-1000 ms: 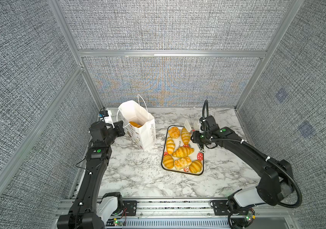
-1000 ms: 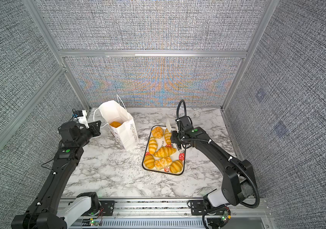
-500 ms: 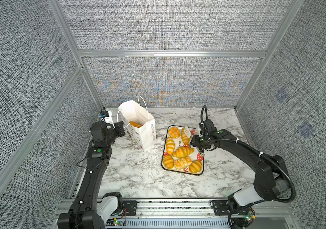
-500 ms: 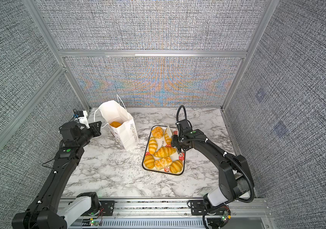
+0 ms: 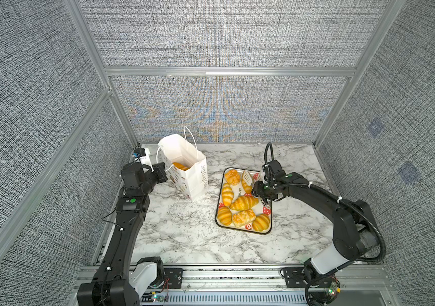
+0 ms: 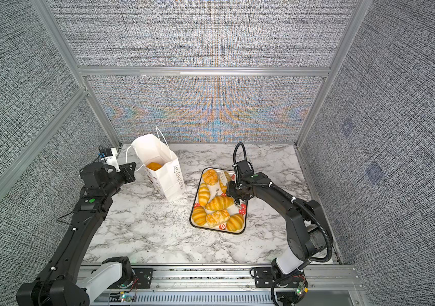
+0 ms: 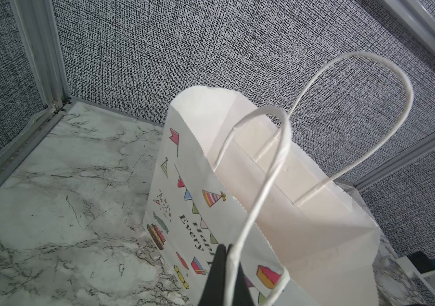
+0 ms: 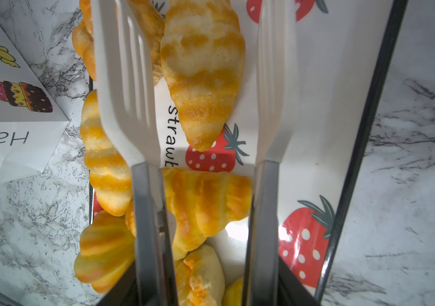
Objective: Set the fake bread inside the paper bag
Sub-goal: 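Lower the tongs onto a croissant on the tray and close them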
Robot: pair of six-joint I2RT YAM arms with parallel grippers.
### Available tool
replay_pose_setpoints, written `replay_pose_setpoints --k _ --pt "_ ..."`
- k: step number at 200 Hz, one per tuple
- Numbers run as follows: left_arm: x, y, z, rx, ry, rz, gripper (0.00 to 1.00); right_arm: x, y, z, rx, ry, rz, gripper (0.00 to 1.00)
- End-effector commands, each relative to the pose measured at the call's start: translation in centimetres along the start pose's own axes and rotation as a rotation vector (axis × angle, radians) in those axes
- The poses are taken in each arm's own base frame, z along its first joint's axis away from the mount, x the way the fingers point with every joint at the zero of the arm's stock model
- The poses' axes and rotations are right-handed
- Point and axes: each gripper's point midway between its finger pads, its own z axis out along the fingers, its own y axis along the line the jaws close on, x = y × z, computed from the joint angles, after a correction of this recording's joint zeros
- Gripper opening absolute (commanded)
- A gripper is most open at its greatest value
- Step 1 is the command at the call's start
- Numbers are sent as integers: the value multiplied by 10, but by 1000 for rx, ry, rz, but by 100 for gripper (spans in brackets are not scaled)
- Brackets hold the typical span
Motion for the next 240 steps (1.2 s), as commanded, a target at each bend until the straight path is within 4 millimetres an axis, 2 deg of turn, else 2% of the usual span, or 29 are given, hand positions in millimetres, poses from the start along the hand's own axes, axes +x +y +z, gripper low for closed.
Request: replay_pose_setpoints --k 1,204,240 --pt "-1 -2 1 13 -2 5 0 -7 7 1 -29 -18 9 55" --pt "0 -2 1 14 -3 6 0 -3 0 19 -16 14 24 55" --pt "0 -2 1 14 -1 6 0 -3 3 22 -34 22 25 55"
